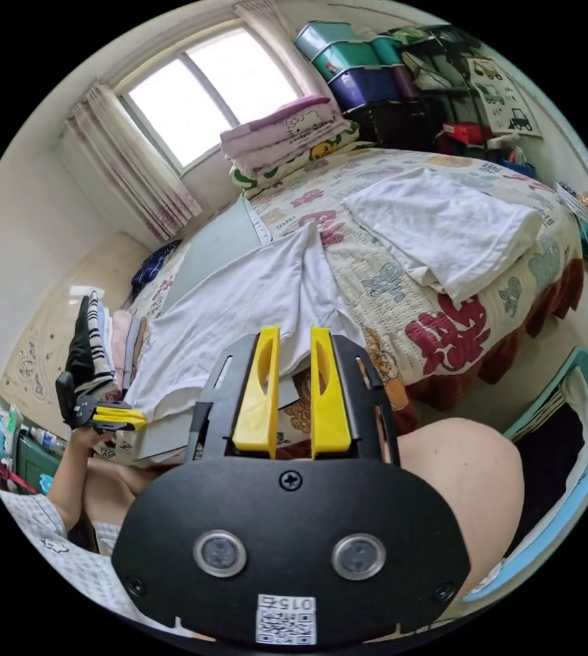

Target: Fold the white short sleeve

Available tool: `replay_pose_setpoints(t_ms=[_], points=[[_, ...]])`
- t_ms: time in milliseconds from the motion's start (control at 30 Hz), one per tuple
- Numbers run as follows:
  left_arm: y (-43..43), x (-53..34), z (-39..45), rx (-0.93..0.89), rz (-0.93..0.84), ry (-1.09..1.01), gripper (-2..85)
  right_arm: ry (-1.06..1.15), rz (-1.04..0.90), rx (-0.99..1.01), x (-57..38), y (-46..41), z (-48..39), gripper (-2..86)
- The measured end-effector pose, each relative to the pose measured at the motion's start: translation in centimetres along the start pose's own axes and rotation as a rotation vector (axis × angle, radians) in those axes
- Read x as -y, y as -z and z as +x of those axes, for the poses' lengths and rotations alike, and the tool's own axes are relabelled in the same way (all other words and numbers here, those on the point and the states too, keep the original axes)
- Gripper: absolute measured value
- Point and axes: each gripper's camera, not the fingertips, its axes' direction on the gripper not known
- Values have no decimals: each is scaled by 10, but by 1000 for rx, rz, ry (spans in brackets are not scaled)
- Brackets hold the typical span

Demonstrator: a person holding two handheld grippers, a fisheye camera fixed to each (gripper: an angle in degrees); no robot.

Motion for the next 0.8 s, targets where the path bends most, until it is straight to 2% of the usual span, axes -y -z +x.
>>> replay_pose_setpoints(t_ms=[133,300,400,467,667,800], points=[[-1,-4,8,54,37,75,1,-16,-123,28,11,-10,30,89],[8,0,8,116,109,221,-3,-42,-94,13,29,5,60,97],[38,25,10,185,243,268,-5,-30,-62,157,43,15,74,87],[57,69,5,217,306,285,-3,-15,-73,257,56,13,78,87],[50,230,-27,78,394,250,5,110,-169,236,69,-5,68,90],[-13,339,-51,60,269,254,7,47,-132,289,75,-5,82,82]])
